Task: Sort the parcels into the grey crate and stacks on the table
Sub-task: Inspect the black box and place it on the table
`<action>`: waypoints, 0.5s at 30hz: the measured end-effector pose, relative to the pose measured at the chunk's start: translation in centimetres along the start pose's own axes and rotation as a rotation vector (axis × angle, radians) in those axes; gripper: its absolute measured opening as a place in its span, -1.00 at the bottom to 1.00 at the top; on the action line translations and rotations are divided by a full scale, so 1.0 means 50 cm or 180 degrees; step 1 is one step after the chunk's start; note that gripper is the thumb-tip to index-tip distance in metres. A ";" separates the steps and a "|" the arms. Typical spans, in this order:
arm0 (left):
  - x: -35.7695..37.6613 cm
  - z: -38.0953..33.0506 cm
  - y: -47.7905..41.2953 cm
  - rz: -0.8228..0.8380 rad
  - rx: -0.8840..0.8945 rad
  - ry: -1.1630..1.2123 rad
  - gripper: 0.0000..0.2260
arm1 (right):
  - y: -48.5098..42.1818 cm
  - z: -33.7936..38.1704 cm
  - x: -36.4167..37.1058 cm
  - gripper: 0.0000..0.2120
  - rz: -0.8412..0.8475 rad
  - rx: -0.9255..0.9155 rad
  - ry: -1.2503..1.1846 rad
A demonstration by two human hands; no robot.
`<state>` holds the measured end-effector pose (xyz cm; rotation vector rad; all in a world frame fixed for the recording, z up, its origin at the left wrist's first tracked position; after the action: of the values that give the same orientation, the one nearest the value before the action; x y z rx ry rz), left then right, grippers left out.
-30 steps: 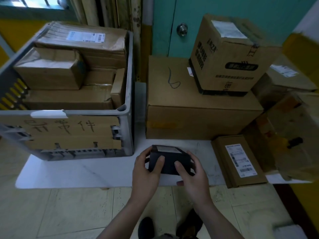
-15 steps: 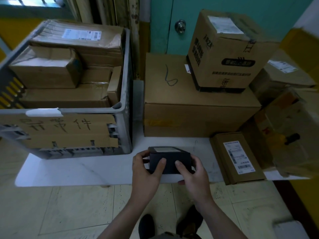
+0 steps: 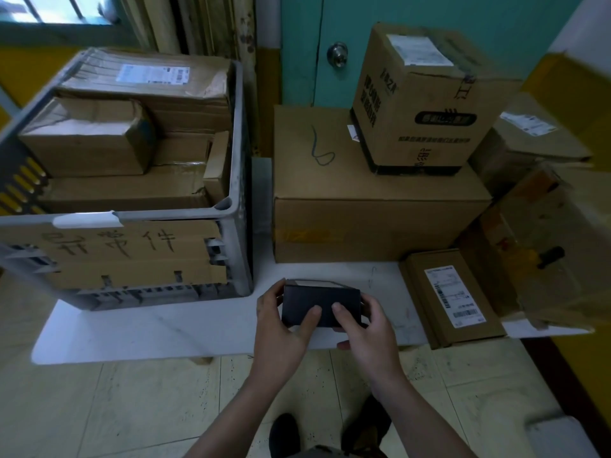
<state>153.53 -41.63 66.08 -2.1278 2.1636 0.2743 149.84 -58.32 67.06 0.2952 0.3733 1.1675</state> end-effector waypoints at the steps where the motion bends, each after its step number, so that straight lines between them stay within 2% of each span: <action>1: 0.001 -0.001 0.002 0.0044 0.0023 0.0001 -0.38 | 0.000 0.001 0.001 -0.66 -0.0003 0.0001 0.0000; 11: 0.002 -0.004 0.007 0.0315 0.0121 0.0002 -0.24 | 0.001 0.000 0.002 -0.66 -0.0046 0.0007 -0.0022; 15: 0.007 -0.001 0.006 0.0753 0.0343 -0.0488 -0.10 | -0.002 0.005 -0.008 -0.67 -0.0240 -0.0012 -0.0205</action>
<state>153.25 -41.99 66.06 -1.7358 2.2826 0.3189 149.92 -58.73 67.30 0.3121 0.3229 1.0820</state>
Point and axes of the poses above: each hand's wrist, its own y-axis away from the middle knuckle, its own x-axis out of the palm, z = x × y, the point moved 7 cm from there along -y, towards the middle knuckle, and after that the axes turned 5 degrees about x, right-handed, at the moved point
